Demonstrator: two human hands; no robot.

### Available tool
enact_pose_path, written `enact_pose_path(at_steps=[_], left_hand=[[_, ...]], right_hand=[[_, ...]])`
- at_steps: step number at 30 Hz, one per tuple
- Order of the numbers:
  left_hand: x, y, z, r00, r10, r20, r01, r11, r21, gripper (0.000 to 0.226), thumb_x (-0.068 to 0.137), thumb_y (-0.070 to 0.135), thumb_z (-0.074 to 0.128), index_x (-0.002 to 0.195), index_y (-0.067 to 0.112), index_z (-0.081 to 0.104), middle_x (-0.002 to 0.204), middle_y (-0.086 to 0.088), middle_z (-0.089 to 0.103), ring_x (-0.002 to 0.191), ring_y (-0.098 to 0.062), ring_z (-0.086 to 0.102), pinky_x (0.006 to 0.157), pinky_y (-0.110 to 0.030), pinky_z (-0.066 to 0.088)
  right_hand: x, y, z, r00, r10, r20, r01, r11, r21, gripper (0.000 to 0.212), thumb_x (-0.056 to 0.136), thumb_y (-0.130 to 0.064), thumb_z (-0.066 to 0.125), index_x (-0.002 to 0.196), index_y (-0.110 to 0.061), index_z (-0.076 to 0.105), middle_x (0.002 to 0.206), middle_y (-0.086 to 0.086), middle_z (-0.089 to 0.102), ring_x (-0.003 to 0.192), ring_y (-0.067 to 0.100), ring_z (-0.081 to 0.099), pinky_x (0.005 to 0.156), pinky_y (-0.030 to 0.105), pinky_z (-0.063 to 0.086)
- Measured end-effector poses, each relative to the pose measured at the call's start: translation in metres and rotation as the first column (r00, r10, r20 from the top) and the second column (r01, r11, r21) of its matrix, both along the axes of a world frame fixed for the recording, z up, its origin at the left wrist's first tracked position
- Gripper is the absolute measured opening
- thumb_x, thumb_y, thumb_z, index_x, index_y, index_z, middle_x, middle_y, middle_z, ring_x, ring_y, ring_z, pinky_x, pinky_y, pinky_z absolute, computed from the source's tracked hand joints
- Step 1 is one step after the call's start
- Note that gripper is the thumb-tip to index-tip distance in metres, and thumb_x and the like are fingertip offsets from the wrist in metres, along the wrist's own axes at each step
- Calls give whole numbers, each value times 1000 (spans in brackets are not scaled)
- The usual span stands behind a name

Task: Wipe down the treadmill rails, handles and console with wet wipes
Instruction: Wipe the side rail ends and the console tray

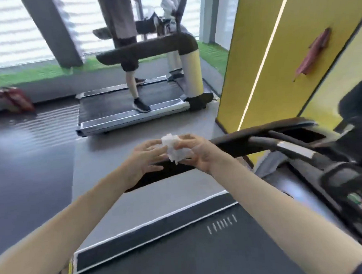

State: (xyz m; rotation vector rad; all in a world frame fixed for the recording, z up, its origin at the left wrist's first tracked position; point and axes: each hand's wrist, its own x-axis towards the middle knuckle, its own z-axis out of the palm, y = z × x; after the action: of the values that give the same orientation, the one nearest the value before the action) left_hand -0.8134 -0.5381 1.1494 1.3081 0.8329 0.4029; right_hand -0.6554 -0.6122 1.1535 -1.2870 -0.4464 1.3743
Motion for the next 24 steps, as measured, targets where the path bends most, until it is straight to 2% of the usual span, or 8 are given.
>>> enact_pose_path(at_steps=[2,6,9,11,18,24], left_hand=[[-67,26,-5,999,34,13,-33,998,-48,29,84,22,69,111,17,61,103,-4,71,91,-20,69,73,-30,54],[-170,69,-18,995,101,0,-100,990,-98,38,81,19,70,117,14,60,103,-5,70,92,-21,67,86,-39,50],[-216,99,-27,984,176,18,-171,970,-172,29,86,9,65,114,14,57,95,-4,68,82,-18,66,77,-35,52],[-231,121,-32,983,184,13,-178,965,-191,28,87,5,63,112,14,56,97,-6,66,81,-19,64,74,-34,52],[-245,215,-55,980,196,-16,-194,952,-237,34,88,8,64,119,13,52,97,-9,68,86,-23,65,82,-41,52],[-280,306,-60,943,313,-111,-329,928,-177,33,84,6,67,114,13,54,96,-9,67,83,-21,64,72,-34,50]], right_hand=[[-61,36,-8,997,83,-2,-83,997,-8,36,83,-1,65,115,-11,52,102,9,61,88,21,61,71,33,54],[-160,91,-25,985,163,-58,-166,985,-47,34,83,1,66,113,-11,54,97,9,64,79,19,63,57,28,56],[-208,123,-34,981,176,-84,-183,980,-83,35,83,0,66,114,-10,53,97,10,64,79,21,62,64,32,55],[-227,143,-38,983,164,-87,-173,979,-107,32,83,0,66,111,-10,54,94,9,64,78,21,62,66,32,54],[-249,238,-59,985,119,-127,-134,984,-121,19,86,3,61,98,-12,58,89,9,64,74,19,62,63,25,54],[-288,336,-68,954,148,-262,-198,964,-176,17,88,4,57,93,-12,59,91,10,63,77,20,61,69,27,55]])
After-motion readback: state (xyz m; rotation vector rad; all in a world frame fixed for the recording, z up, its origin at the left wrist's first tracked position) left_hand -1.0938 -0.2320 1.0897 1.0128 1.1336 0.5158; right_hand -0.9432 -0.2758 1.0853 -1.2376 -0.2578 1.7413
